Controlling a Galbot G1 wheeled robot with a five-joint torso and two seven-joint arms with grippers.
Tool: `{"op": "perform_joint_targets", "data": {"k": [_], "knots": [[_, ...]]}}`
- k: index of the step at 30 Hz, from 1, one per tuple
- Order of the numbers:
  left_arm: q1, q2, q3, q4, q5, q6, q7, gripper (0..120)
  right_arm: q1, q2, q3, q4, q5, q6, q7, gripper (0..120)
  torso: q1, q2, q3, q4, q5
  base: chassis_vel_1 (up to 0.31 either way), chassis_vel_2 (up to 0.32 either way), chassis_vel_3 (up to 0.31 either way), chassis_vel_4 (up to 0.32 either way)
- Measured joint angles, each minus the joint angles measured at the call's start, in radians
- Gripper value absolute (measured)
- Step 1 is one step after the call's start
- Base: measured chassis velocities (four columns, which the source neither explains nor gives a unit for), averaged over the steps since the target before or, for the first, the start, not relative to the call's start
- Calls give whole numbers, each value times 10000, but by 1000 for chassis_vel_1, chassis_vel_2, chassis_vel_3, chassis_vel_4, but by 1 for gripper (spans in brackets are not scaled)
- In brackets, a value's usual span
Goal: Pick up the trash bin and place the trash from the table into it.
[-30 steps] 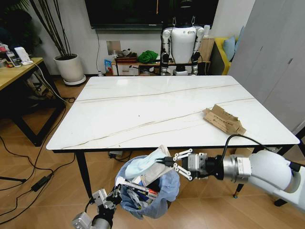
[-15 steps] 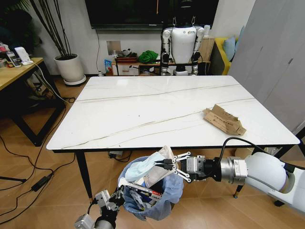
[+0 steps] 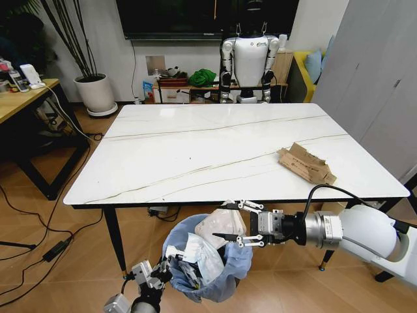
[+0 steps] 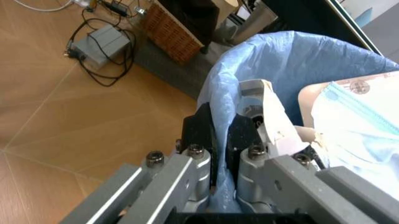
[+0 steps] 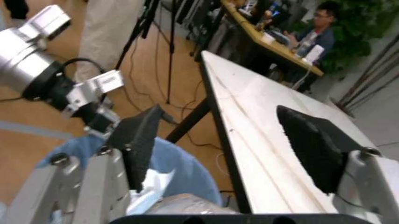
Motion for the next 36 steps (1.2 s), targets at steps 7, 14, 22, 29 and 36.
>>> {"op": "perform_joint_targets", "data": {"k": [7,14,22,29,36], "knots": [[6,57,-117,36,-4,-39,29,0,212,325,890,-1058,1006,165,677,98,0,0,0,1,0,0,0,0,0],[-37,224,-218,-11,-153,-53,44,0,-20,1086,2549,-2550,2157,-214,1206,100,1,0,1,1,3,0,0,0,0],[11,450,-377,-73,-339,-72,42,0,-646,1912,4668,-3780,3533,-352,1877,100,1,-1,1,2,2,0,0,0,0],[-32,612,-455,-88,-471,-74,-16,0,-2725,2324,7400,-3804,3528,-301,2173,100,3,0,1,2,0,0,0,0,0],[-159,582,-562,-50,-576,-73,-37,0,-6497,4933,10507,-3329,2659,-207,1650,100,2,0,-1,-3,8,0,0,0,0]]}}
